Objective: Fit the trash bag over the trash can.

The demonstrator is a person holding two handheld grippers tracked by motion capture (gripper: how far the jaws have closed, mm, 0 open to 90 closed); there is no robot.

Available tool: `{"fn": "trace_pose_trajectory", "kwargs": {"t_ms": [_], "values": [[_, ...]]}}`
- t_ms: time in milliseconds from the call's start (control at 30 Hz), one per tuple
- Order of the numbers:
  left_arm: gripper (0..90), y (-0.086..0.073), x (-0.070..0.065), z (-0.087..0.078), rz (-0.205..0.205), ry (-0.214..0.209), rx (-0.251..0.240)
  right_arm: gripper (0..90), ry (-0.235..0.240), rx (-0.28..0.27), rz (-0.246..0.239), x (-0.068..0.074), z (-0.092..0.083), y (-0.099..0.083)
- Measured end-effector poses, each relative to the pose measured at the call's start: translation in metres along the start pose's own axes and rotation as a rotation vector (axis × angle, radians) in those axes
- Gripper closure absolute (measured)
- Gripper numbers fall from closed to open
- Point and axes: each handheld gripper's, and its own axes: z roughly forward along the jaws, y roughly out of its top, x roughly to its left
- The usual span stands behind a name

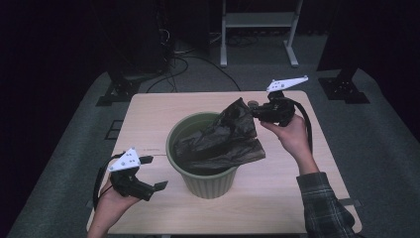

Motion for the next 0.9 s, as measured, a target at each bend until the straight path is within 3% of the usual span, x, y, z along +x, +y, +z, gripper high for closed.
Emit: {"fn": "trace_pose_trajectory", "kwargs": {"t_ms": [167,233,367,533,900], "values": [[5.0,0.023,-0.007,-0.008,0.039,-0.029,-0.037,89.9,0.002,0.007,0.0,-0.001,0.001,0.001],[7.3,0.041,-0.01,-0.011,0.07,-0.05,-0.059,89.9,0.002,0.01,0.0,-0.001,0.003,0.001],[11.0,0.058,-0.015,-0.009,0.1,-0.073,-0.075,89.9,0.004,0.01,0.002,0.0,0.004,0.002],[13.6,0.09,-0.024,0.01,0.157,-0.109,-0.079,89.9,0.01,0.012,0.002,0.0,0.006,0.002],[21.1,0.132,-0.039,0.044,0.237,-0.178,-0.072,89.9,0.015,0.02,-0.002,0.002,0.009,0.003]]}}
